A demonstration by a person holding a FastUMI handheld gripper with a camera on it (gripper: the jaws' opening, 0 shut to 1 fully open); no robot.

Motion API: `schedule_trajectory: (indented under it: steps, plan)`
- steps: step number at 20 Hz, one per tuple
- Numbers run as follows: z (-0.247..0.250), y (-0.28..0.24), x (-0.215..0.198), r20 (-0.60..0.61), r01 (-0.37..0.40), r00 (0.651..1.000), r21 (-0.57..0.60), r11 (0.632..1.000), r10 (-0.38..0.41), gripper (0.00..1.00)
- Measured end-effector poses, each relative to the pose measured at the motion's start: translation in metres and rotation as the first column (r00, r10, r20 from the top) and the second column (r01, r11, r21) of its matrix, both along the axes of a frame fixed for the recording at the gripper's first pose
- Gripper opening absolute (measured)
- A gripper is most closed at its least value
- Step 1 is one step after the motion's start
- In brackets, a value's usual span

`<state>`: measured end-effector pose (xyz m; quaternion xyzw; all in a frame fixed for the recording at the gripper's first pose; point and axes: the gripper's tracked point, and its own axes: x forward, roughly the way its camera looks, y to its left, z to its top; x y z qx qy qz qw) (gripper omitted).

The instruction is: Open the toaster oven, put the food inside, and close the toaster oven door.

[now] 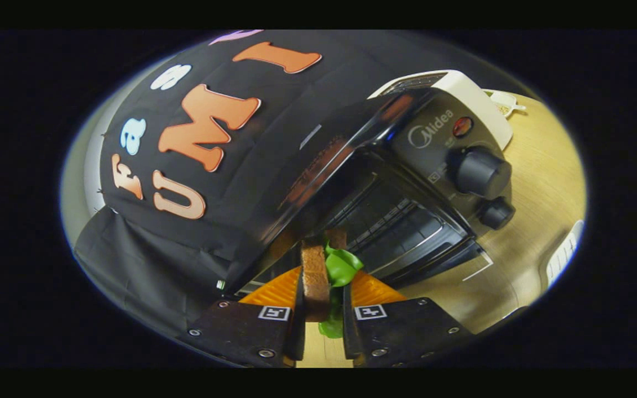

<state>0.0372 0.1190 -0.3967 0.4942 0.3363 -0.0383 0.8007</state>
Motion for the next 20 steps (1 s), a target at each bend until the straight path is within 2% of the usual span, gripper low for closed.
schedule_trajectory:
  steps: [7,10,13,14,17,19,20]
  plan:
    - [-0.023,-0.003,0.028,0.004,0.096,0.995,-0.076,0.992,-0.096,0.28]
    - [-0.03,-0.004,0.033,-0.004,0.113,0.993,-0.157,0.981,-0.115,0.29]
    - [-0.03,-0.003,0.03,-0.028,0.104,0.993,-0.249,0.963,-0.115,0.37]
    - [-0.029,-0.003,0.027,-0.043,0.089,0.994,-0.275,0.957,-0.104,0.42]
    - [-0.031,-0.014,0.017,-0.106,0.021,0.992,-0.35,0.937,-0.061,0.67]
    - [-0.026,-0.026,0.005,-0.141,-0.035,0.99,-0.422,0.906,-0.028,0.87]
    - [-0.023,-0.033,0.0,-0.155,-0.063,0.988,-0.455,0.888,-0.009,0.9]
